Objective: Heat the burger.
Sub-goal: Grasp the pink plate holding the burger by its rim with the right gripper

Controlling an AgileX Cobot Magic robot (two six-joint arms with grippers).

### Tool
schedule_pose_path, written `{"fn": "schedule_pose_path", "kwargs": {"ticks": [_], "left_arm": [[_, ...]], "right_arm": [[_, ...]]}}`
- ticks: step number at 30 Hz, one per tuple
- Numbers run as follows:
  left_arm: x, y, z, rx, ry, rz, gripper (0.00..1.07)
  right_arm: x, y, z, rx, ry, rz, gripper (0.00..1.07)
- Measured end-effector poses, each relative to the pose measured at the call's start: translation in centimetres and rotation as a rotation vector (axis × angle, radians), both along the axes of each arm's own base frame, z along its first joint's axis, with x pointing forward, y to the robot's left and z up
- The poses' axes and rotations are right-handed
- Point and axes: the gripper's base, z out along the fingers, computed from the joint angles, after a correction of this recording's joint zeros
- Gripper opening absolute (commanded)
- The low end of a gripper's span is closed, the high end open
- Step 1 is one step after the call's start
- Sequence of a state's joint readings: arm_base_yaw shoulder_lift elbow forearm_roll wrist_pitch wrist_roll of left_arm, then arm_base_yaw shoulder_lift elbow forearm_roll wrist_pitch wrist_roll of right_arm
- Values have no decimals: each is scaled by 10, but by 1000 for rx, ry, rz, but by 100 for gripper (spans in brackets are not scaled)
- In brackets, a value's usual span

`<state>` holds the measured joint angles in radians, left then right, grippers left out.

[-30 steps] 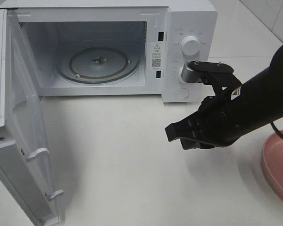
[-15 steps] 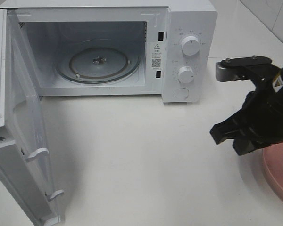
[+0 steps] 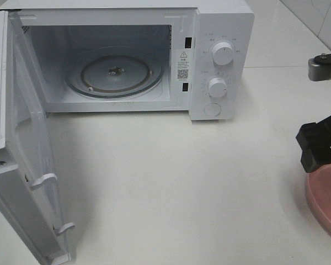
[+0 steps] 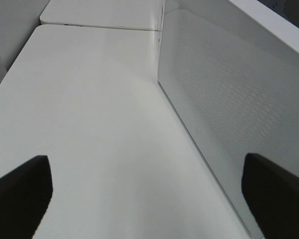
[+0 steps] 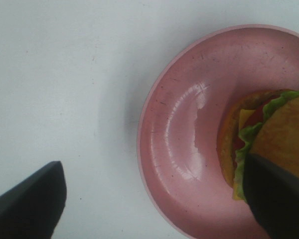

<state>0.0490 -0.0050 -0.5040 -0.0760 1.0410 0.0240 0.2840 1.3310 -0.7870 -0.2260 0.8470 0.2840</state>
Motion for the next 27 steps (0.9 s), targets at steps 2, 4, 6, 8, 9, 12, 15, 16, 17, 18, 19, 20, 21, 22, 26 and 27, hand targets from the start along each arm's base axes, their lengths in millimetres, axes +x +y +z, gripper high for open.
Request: {"fn": "schedule_pose_path", "kwargs": {"ticks": [2, 4, 6, 8, 9, 12, 15, 16, 17, 18, 19, 20, 21, 22, 26, 27], "left_arm": [[0, 0, 0, 0, 0, 0, 98], [0, 0, 0, 0, 0, 0, 98], [0, 0, 0, 0, 0, 0, 98], [0, 0, 0, 0, 0, 0, 98], [0, 0, 0, 0, 0, 0, 98], [0, 0, 0, 0, 0, 0, 98], [0, 0, 0, 0, 0, 0, 98], [0, 0, 0, 0, 0, 0, 98], [0, 0, 0, 0, 0, 0, 98], [0, 0, 0, 0, 0, 0, 98], [0, 0, 0, 0, 0, 0, 98], [0, 0, 0, 0, 0, 0, 98], [0, 0, 0, 0, 0, 0, 98], [0, 0, 0, 0, 0, 0, 98], [0, 0, 0, 0, 0, 0, 98], [0, 0, 0, 0, 0, 0, 98]], "right_arm": [[1, -2, 0, 0, -2, -6, 99], [2, -4, 0, 3, -9, -17, 98], [3, -5, 0, 6, -20, -20, 97], [6, -6, -3, 5, -20, -23, 95], [6, -6, -3, 5, -20, -23, 95], [10, -5, -11, -4, 11, -22, 93], [15, -3, -20, -8, 36, -19, 91], [15, -3, -20, -8, 36, -19, 91], [18, -2, -27, -12, 56, -17, 89], [20, -2, -33, -13, 73, -17, 87], [20, -2, -33, -13, 73, -17, 87], [22, -1, -36, -12, 81, -17, 87], [24, 0, -42, -12, 96, -20, 85], [24, 0, -42, -12, 96, -20, 85], [30, 2, -58, -14, 124, -26, 83], [30, 2, -58, -14, 124, -26, 83]]}}
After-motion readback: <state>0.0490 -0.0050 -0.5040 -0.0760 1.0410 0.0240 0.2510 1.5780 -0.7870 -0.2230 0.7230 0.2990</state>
